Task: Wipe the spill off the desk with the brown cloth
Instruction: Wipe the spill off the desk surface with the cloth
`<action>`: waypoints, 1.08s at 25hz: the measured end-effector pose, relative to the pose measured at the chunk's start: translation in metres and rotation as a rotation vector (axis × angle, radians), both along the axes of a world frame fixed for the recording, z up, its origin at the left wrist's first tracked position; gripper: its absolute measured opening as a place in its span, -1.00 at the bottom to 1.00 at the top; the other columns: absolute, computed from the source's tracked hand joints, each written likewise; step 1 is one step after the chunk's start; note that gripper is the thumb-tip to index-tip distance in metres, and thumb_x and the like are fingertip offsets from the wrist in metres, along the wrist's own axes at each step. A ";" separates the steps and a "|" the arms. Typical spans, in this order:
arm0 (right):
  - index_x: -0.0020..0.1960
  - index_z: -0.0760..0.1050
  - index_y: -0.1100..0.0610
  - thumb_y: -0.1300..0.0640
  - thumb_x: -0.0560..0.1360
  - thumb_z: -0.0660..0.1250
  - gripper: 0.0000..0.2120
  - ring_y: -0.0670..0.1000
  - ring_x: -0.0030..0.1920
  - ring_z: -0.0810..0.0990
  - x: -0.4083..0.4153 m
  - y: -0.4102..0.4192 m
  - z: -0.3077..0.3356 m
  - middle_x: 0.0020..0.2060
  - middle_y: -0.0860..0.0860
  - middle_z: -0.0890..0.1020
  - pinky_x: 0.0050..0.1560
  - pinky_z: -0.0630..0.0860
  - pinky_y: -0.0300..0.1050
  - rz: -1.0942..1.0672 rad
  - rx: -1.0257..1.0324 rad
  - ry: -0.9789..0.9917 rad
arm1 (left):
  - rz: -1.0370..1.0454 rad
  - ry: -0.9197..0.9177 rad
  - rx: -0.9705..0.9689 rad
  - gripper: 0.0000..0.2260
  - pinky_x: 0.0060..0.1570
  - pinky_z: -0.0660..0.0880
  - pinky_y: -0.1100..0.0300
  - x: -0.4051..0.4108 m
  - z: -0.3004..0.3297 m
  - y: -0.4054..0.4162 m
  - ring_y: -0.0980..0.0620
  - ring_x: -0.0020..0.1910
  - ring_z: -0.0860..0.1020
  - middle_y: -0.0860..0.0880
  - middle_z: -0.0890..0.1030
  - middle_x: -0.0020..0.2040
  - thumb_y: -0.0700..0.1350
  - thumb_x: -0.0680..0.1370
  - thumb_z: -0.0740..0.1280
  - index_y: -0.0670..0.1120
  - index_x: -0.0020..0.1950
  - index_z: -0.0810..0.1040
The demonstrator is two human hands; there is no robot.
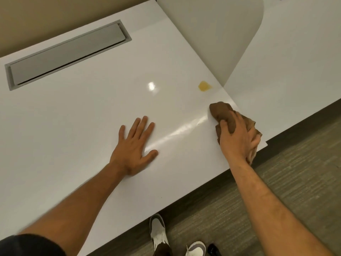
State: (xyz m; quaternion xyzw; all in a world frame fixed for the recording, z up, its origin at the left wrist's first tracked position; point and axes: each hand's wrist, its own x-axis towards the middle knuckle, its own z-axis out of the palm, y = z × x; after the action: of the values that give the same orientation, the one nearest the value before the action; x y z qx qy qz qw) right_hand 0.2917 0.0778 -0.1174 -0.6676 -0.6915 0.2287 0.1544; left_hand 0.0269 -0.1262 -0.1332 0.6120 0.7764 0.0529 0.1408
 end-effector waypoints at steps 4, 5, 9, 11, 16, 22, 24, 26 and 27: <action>0.44 0.49 -0.13 -0.38 0.58 0.13 -0.45 0.23 0.61 -0.06 -0.037 0.031 0.010 0.59 0.05 0.24 0.60 -0.12 0.26 -0.338 -0.237 0.331 | 0.006 -0.017 -0.009 -0.25 0.62 -0.17 -0.27 -0.002 0.004 0.002 0.04 0.70 -0.25 0.10 -0.24 0.72 0.38 0.63 0.03 0.15 0.71 -0.19; 0.46 0.47 -0.12 -0.39 0.58 0.12 -0.42 0.23 0.62 -0.09 -0.049 0.038 0.012 0.61 0.05 0.21 0.60 -0.16 0.23 -0.349 -0.272 0.351 | 0.005 -0.017 -0.006 -0.25 0.62 -0.17 -0.27 -0.002 0.002 0.002 0.04 0.70 -0.24 0.10 -0.24 0.72 0.38 0.63 0.03 0.15 0.71 -0.19; 0.53 0.35 -0.17 -0.39 0.59 0.07 -0.41 0.17 0.63 -0.18 -0.103 0.067 0.020 0.64 0.04 0.12 0.60 -0.26 0.22 -0.248 -0.325 0.388 | 0.005 -0.043 -0.003 -0.24 0.62 -0.16 -0.27 -0.003 0.001 0.001 0.03 0.70 -0.23 0.10 -0.23 0.73 0.39 0.62 0.06 0.16 0.71 -0.18; 0.52 0.34 -0.18 -0.33 0.61 0.06 -0.47 0.09 0.64 -0.12 -0.130 0.076 0.019 0.60 0.01 0.24 0.57 -0.35 0.17 -0.114 -0.280 0.320 | 0.006 -0.060 0.009 -0.24 0.62 -0.20 -0.24 -0.003 0.001 0.001 0.04 0.70 -0.23 0.10 -0.23 0.73 0.38 0.62 0.06 0.16 0.71 -0.18; 0.51 0.34 -0.16 -0.26 0.61 0.08 -0.49 0.12 0.58 0.17 -0.176 0.068 0.014 0.47 -0.04 0.46 0.58 -0.22 0.22 0.316 -0.130 0.130 | 0.004 -0.070 -0.004 -0.24 0.62 -0.22 -0.23 -0.003 0.004 0.002 0.05 0.70 -0.25 0.10 -0.25 0.72 0.39 0.63 0.05 0.17 0.71 -0.20; 0.56 0.30 -0.13 -0.35 0.54 0.19 -0.35 0.16 0.56 0.23 -0.147 0.009 0.001 0.55 -0.09 0.38 0.58 -0.05 0.29 0.788 0.062 -0.041 | 0.003 -0.061 -0.026 -0.24 0.63 -0.23 -0.23 -0.003 0.007 0.002 0.06 0.69 -0.27 0.11 -0.27 0.72 0.41 0.61 0.01 0.17 0.71 -0.22; 0.56 0.32 -0.09 -0.38 0.50 0.20 -0.29 0.16 0.54 0.29 -0.122 -0.014 -0.002 0.53 -0.06 0.40 0.56 0.03 0.31 0.845 0.136 -0.075 | 0.010 -0.073 -0.027 -0.23 0.63 -0.25 -0.23 -0.002 0.007 0.003 0.07 0.69 -0.27 0.11 -0.26 0.72 0.43 0.61 -0.01 0.17 0.71 -0.22; 0.55 0.33 -0.07 -0.40 0.46 0.24 -0.24 0.17 0.51 0.32 -0.089 -0.027 -0.007 0.51 -0.03 0.42 0.57 0.06 0.30 0.857 0.202 -0.102 | 0.008 -0.073 -0.025 -0.23 0.63 -0.23 -0.24 -0.002 0.007 0.003 0.07 0.69 -0.26 0.10 -0.25 0.72 0.44 0.60 -0.03 0.17 0.71 -0.21; 0.55 0.33 -0.06 -0.41 0.44 0.25 -0.23 0.18 0.51 0.33 -0.072 -0.027 -0.009 0.51 -0.02 0.43 0.58 0.05 0.29 0.839 0.220 -0.121 | 0.005 -0.062 -0.021 -0.23 0.64 -0.21 -0.25 -0.002 0.007 0.002 0.06 0.70 -0.26 0.10 -0.25 0.72 0.43 0.61 -0.03 0.16 0.71 -0.21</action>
State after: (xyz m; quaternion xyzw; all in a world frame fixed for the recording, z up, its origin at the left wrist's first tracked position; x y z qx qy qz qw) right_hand 0.2196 0.0509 -0.1263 -0.3206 -0.9309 0.1570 0.0778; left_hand 0.0254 -0.1237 -0.1262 0.6068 0.7736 0.0642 0.1711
